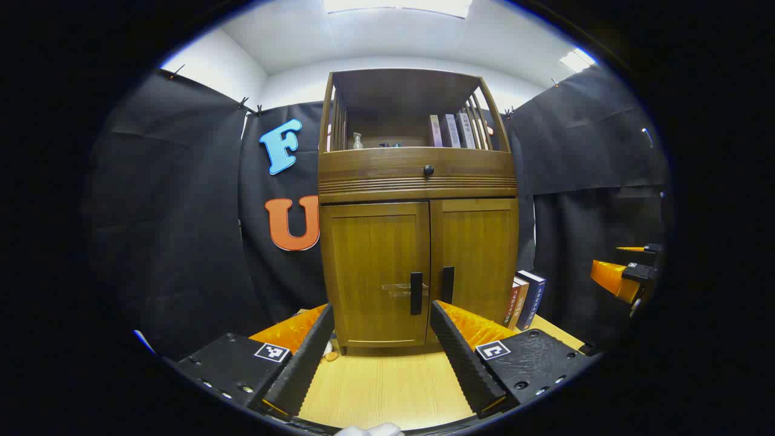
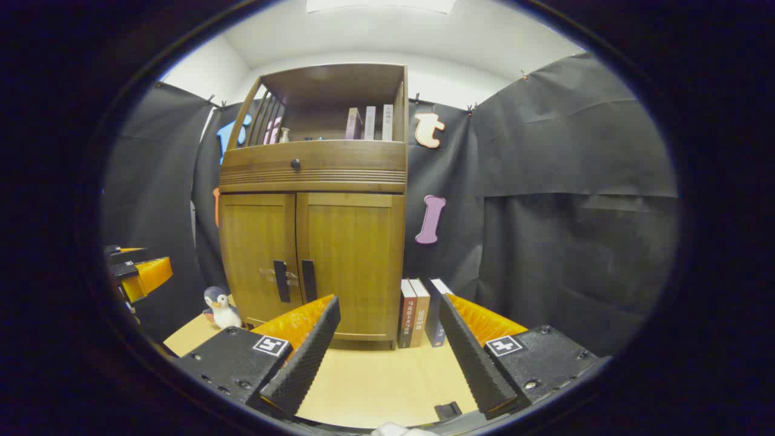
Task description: Open the right door of the double-door shoe cabinet with the right hand, and open the left door with the left hand.
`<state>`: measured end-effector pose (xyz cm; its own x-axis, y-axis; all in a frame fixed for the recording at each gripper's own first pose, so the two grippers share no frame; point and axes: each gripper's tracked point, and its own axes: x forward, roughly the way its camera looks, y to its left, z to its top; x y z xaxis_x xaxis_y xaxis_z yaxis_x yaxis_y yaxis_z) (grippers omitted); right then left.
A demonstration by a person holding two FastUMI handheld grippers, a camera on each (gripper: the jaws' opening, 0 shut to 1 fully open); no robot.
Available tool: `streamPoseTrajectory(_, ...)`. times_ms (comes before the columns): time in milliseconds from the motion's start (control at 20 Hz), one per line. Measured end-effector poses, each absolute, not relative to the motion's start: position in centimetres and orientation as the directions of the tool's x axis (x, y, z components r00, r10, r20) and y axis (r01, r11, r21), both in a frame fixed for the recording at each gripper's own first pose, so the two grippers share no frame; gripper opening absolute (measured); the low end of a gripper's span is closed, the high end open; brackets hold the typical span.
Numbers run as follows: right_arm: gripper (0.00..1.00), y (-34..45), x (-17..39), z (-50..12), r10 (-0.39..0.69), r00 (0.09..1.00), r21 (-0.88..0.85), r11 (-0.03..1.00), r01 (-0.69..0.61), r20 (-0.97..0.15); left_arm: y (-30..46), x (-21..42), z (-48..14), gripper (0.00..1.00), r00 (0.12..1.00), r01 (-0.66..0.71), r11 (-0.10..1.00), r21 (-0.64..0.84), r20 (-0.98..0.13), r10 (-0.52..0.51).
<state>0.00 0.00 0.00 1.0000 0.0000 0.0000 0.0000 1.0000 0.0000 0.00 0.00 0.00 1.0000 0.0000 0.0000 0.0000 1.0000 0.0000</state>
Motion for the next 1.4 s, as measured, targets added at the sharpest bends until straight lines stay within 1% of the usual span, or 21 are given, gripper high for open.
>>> streamPoseTrajectory(1000, 1.0, 2.1, 0.3, -0.5, 0.031, 0.999, -0.018, 0.999, -0.032, -0.016, 1.2, -0.5, -0.8, 0.96, 1.0, -0.006, 1.0, 0.019, -0.018, 0.006)
streamPoseTrajectory(1050, 1.0, 2.3, 0.6, -0.8, 0.034, 0.999, -0.018, 0.999, -0.034, -0.018, 1.2, -0.5, -0.8, 1.0, 1.0, -0.005, 1.0, 0.019, -0.019, 0.006)
streamPoseTrajectory(1150, 1.0, 2.6, 1.3, -1.6, 0.042, 0.998, -0.024, 0.999, -0.043, -0.036, 1.3, -0.8, -0.8, 1.0, 1.0, -0.008, 1.0, 0.026, -0.013, 0.009)
streamPoseTrajectory(1200, 1.0, 2.8, 1.9, -2.0, 0.046, 0.998, -0.028, 0.999, -0.047, -0.043, 1.5, -1.0, -0.8, 0.95, 1.0, -0.013, 0.999, 0.032, -0.011, 0.013)
streamPoseTrajectory(1400, 1.0, 4.6, 5.2, -4.0, 0.082, 0.995, -0.045, 0.995, -0.085, -0.064, 2.0, -2.2, -1.0, 0.96, 1.0, -0.023, 1.0, 0.022, -0.007, 0.023)
